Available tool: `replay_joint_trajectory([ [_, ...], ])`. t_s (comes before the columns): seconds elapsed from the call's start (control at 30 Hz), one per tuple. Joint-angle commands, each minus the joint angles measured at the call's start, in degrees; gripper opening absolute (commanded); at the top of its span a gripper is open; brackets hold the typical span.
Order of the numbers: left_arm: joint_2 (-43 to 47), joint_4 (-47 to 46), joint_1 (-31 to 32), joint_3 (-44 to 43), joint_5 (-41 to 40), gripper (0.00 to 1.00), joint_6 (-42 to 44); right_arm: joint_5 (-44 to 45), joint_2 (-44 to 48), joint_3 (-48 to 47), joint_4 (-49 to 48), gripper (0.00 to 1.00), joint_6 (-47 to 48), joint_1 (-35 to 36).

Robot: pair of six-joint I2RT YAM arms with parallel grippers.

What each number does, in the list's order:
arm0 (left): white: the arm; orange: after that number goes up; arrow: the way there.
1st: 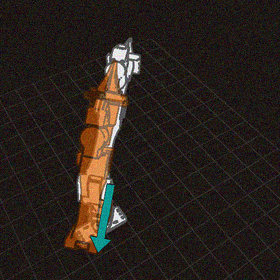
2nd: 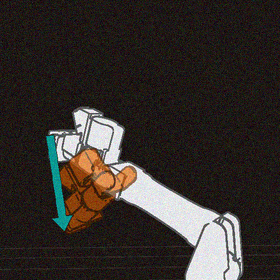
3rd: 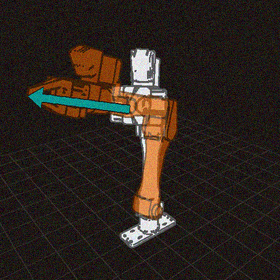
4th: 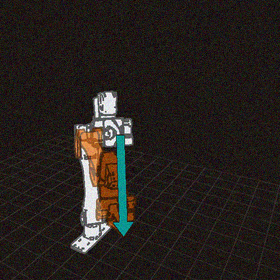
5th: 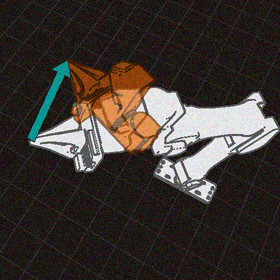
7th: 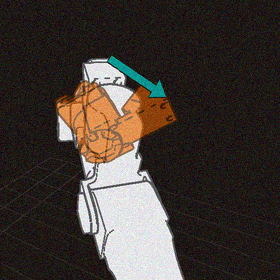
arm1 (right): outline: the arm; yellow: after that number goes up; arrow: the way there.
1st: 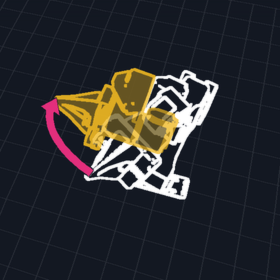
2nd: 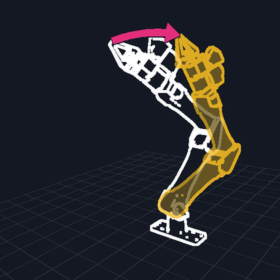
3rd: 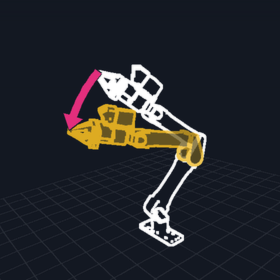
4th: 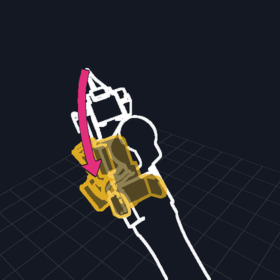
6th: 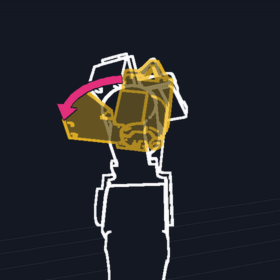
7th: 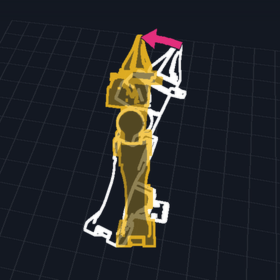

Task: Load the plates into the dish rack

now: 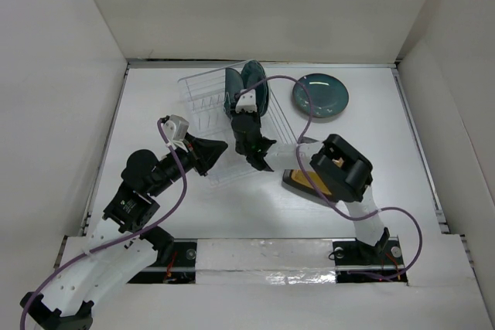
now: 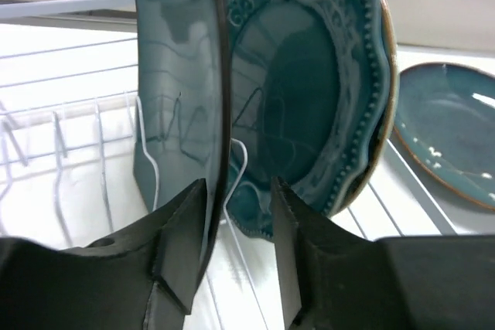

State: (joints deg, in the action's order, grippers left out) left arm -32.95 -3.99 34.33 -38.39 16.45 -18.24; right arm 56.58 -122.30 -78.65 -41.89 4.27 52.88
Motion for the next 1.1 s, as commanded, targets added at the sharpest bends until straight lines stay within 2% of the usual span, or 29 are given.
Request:
replay_joint_trajectory([
  [0.0, 0.2, -2.1, -0.2, -1.9, -0.1, 0.05, 0.4, -4.7, 8.9, 1.5, 5.1, 0.46, -13.2, -2.8],
  [0.13, 0.9, -2.2, -0.2, -2.1, -0.5, 0.04, 0.5, -19.0, 15.6, 2.5, 14.3, 0.51, -19.6, -7.1],
  [0.17, 1.1, -2.2, -0.2, -2.0, -1.1, 0.04, 0.5, -24.5, 16.7, 2.1, 16.2, 0.53, -20.0, -7.8],
  [0.27, 2.0, -2.0, -0.2, -2.0, -2.5, 0.04, 0.4, -33.2, 19.5, -1.1, 24.6, 0.59, -19.0, -10.2],
  [0.33, 2.7, -2.2, -0.2, -2.0, -2.6, 0.04, 0.4, -36.9, 19.3, -6.1, 33.7, 0.61, -18.4, -11.8],
  [0.57, 2.5, -2.1, -0.2, -2.0, -2.4, 0.04, 0.5, -48.5, 13.9, -22.2, 51.8, 0.66, -15.7, -14.9],
  [0.7, 2.3, -1.9, -0.2, -1.9, -3.1, 0.04, 0.6, -51.6, 7.4, -35.1, 63.1, 0.77, -11.9, -15.4],
  [0.77, 2.3, -1.8, -0.2, -1.9, -2.7, 0.04, 0.6, -51.5, 3.1, -42.9, 68.9, 0.78, -10.1, -15.4],
  [0.9, 2.4, -1.7, -0.2, -1.9, -3.4, 0.04, 0.8, -50.3, -3.4, -52.5, 76.9, 0.78, -8.8, -15.4],
  [1.07, 2.3, -2.0, -0.2, -2.0, -3.1, 0.04, 0.8, -48.8, -3.7, -50.8, 75.7, 0.74, -9.3, -16.0],
])
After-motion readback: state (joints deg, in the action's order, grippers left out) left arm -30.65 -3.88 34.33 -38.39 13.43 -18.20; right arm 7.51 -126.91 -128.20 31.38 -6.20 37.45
